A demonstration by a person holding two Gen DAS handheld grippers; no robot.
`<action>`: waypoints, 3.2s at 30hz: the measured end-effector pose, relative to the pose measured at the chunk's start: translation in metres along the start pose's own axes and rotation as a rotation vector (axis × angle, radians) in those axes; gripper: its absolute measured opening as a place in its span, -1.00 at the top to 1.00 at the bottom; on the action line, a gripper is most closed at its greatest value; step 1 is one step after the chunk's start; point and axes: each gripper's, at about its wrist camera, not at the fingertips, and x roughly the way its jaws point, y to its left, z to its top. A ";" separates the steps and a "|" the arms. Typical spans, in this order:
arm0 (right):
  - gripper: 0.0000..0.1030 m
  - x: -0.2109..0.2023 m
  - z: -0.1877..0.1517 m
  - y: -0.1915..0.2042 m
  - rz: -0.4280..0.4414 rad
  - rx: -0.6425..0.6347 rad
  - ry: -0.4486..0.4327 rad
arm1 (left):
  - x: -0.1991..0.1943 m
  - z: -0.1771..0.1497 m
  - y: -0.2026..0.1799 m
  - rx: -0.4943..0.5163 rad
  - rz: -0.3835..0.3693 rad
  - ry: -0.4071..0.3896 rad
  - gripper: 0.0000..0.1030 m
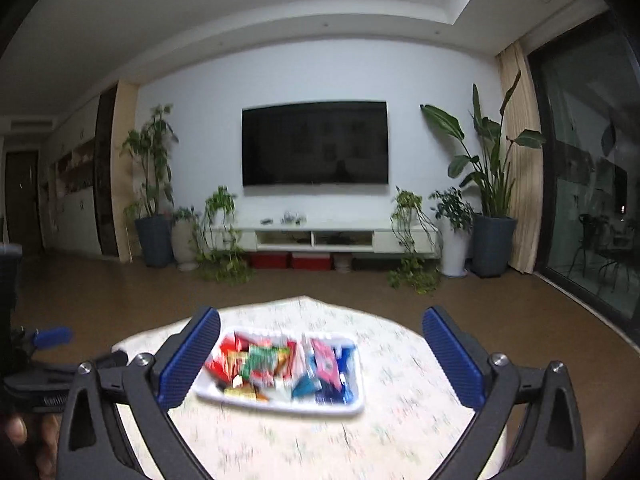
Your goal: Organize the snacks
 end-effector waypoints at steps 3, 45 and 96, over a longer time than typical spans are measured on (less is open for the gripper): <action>-1.00 -0.013 -0.007 -0.001 -0.007 0.016 0.067 | -0.016 -0.010 -0.004 0.005 -0.025 0.016 -0.99; -1.00 -0.012 -0.090 0.013 -0.041 0.067 0.431 | 0.021 -0.084 0.001 0.014 -0.060 0.229 -0.99; -1.00 -0.010 -0.098 0.021 -0.033 0.063 0.452 | 0.024 -0.094 -0.003 0.032 -0.061 0.249 -0.99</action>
